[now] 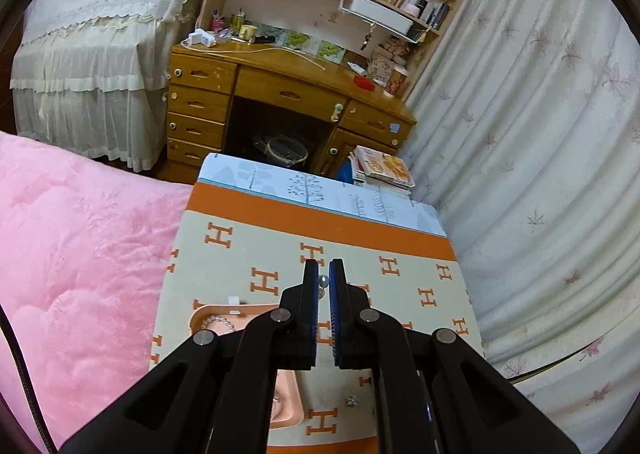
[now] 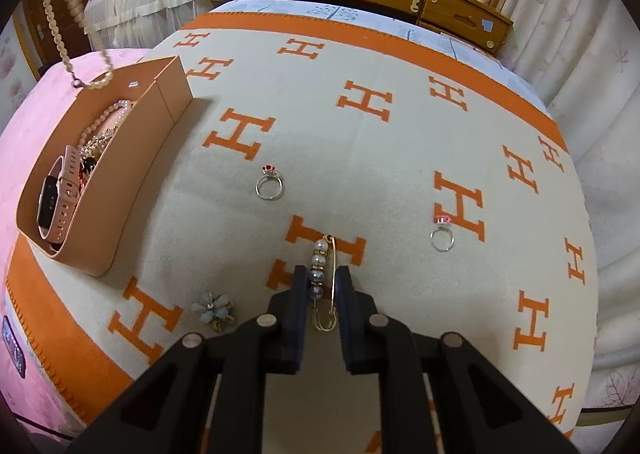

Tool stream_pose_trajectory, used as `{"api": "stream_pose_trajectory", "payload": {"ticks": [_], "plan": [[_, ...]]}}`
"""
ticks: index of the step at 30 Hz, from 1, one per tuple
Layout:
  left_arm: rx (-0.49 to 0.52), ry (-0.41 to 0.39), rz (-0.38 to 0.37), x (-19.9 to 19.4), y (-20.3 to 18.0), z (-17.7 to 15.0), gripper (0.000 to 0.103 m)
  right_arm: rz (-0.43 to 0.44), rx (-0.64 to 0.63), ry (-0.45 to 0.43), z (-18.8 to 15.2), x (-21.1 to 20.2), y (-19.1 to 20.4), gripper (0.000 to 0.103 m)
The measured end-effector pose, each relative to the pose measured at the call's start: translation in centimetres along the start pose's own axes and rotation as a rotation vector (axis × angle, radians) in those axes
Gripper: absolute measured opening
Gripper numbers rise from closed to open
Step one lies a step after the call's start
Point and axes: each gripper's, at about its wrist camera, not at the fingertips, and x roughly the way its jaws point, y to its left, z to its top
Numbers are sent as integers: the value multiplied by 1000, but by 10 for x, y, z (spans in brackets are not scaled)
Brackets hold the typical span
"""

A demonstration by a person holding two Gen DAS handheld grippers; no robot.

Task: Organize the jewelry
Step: 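Carry pearl necklace in left tool while right tool grasps pearl brooch pin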

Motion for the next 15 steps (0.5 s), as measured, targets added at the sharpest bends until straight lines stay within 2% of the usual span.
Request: {"api": "stream_pose_trajectory", "payload": {"ticks": [9,15], "plan": [[-49,78,60,39,35,-12,3,81,52,-8,3,-11,1,7],[-95,92,110,55,61,-21,3,216,106,-51,17,-35,-2,7]]}}
